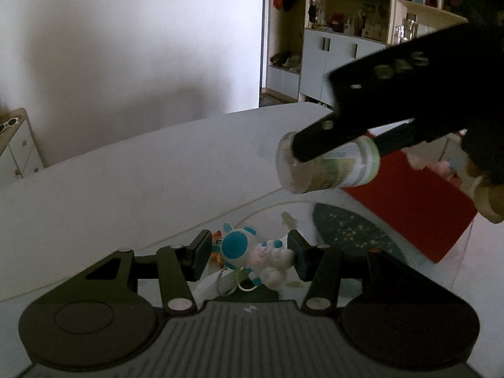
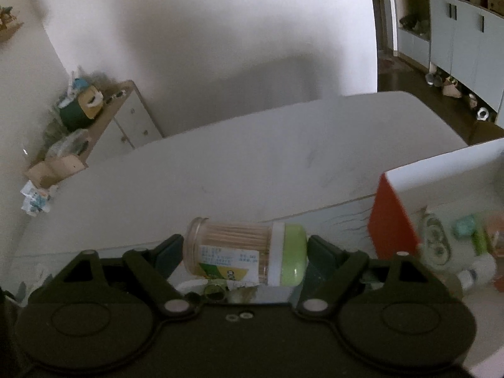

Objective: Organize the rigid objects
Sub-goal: 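Carry the astronaut keychain and green-lidded jar with both grippers into the box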

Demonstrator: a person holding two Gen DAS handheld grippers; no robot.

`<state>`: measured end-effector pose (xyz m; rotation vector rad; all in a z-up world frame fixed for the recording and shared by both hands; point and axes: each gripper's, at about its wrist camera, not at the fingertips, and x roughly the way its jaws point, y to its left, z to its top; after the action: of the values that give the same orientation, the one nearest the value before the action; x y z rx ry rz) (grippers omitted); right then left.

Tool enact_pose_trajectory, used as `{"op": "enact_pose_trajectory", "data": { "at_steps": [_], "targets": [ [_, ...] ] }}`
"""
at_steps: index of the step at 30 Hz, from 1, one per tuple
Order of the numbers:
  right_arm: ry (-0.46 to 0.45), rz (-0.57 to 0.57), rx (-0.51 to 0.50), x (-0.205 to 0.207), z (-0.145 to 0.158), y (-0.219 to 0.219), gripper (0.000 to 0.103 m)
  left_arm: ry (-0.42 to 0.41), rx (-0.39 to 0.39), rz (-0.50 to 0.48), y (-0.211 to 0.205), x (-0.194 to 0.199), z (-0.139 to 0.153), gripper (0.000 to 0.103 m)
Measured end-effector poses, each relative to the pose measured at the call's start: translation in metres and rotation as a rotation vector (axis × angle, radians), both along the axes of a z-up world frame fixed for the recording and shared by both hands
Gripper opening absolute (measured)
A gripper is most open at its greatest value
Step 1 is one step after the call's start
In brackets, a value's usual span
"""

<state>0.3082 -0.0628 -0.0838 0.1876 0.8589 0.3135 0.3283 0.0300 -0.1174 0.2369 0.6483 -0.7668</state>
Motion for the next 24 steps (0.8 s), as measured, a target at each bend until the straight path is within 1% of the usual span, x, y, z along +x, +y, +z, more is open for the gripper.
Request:
{"op": "enact_pose_trajectory", "data": {
  "at_steps": [5, 8, 13, 19, 22, 24],
  "targets": [
    [-0.026, 0.002, 0.008, -0.017, 0.014, -0.024, 0.085, -0.005, -0.005, -0.006, -0.002, -0.014, 0.025, 0.052],
    [-0.037, -0.011, 0.014, -0.025, 0.019, -0.040, 0.085, -0.016, 0.000, -0.011, -0.014, -0.022, 0.034, 0.052],
    [-0.045, -0.035, 0.012, -0.036, 0.024, -0.073, 0.085, -0.029, 0.004, -0.023, -0.030, -0.036, 0.057, 0.052],
    [-0.034, -0.057, 0.002, -0.043, 0.022, -0.115, 0.085, -0.052, 0.014, -0.053, -0.066, -0.054, 0.073, 0.052],
    [-0.030, -0.063, -0.001, -0.045, 0.022, -0.134, 0.085, -0.058, 0.019, -0.070, -0.077, -0.065, 0.085, 0.052],
    [-0.028, -0.068, -0.001, -0.046, 0.021, -0.148, 0.085, -0.063, 0.023, -0.082, -0.093, -0.070, 0.087, 0.052]
  ]
}}
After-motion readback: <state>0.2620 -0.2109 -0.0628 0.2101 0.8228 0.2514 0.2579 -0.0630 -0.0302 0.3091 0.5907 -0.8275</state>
